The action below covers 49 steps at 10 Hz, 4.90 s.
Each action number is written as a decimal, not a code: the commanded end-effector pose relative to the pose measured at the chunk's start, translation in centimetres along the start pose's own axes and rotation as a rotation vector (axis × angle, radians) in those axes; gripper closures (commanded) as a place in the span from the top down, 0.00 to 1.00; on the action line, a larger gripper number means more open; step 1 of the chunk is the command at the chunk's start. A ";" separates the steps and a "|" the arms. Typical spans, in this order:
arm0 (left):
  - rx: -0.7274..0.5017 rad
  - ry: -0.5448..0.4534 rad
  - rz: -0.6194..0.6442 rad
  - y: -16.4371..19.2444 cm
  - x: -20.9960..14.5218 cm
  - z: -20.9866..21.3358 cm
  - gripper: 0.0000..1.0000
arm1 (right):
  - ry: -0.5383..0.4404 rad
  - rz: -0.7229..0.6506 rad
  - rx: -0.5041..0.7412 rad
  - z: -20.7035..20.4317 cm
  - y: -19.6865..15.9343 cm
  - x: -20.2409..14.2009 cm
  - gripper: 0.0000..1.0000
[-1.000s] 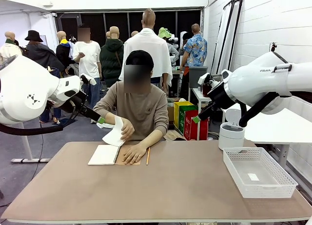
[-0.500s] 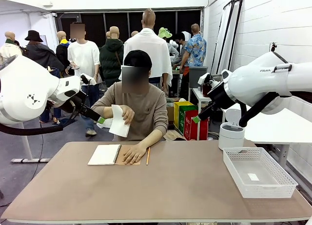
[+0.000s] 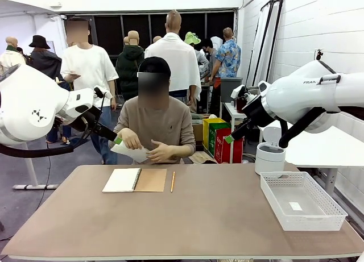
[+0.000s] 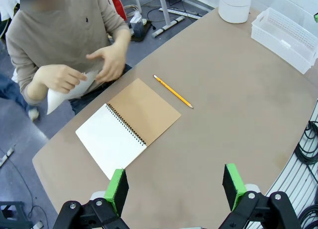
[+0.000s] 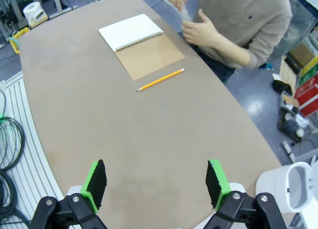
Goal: Sort the paper based on its condition.
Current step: If a person hands you a paper, place it in the Organizing basket , and if it's crumpled, put it in the Trash can.
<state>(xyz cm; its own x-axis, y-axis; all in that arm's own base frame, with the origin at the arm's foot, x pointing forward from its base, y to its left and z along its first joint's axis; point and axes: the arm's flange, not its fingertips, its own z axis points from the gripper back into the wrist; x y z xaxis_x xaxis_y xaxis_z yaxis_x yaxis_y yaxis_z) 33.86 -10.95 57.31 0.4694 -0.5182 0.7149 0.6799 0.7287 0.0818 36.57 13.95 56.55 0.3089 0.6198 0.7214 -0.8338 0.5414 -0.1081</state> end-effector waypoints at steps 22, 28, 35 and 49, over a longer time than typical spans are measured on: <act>-0.007 0.000 0.001 0.0 0.0 0.0 1.00 | -0.008 -0.005 0.015 -0.1 -0.1 -0.1 1.00; -0.007 0.000 0.001 0.0 0.0 0.0 1.00 | 0.028 -0.038 -0.017 -0.3 -0.6 0.5 1.00; -0.007 0.000 0.001 0.0 0.0 0.0 1.00 | 0.050 -0.615 0.154 -2.9 -6.8 -0.7 1.00; -0.007 0.000 0.001 0.0 0.0 0.0 1.00 | 0.121 -1.255 0.523 -8.3 -13.3 -6.0 1.00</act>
<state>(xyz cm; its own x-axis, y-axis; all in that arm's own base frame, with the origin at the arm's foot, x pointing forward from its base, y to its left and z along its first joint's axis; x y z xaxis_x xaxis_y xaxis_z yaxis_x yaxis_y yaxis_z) 33.84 -10.99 57.33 0.4686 -0.5191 0.7148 0.6805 0.7281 0.0827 48.25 7.70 47.77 0.9899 -0.0191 0.1404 -0.1045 0.5711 0.8142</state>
